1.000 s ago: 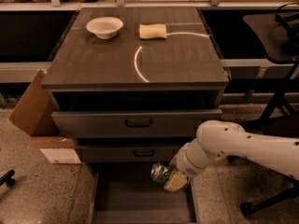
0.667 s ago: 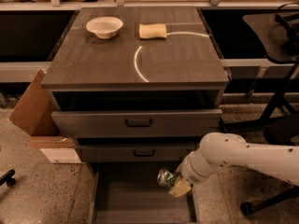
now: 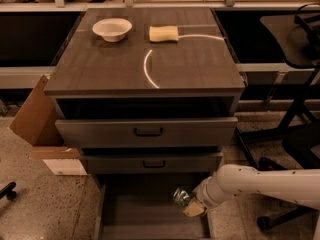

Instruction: Place green can into bottom drawer

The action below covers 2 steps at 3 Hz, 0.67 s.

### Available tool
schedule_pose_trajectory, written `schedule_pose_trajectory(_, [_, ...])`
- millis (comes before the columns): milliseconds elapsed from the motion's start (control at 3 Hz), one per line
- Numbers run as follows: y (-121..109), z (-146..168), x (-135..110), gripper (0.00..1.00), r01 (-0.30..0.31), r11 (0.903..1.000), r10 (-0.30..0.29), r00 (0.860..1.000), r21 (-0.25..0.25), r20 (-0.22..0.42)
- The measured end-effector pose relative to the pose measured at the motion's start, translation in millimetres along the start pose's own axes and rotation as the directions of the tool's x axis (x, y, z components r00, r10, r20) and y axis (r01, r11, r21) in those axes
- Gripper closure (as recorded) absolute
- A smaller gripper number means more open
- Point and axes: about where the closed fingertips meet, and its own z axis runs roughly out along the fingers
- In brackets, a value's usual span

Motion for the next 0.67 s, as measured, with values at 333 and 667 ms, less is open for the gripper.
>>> schedule_pose_trajectory(333, [-10,36,11,1.0,-0.039,0.9991,0.04,0.997,-0.019,0.07])
schedule_pose_trajectory(667, [-19,78,13,1.0,-0.047,0.996,0.058,0.987,-0.077,0.148])
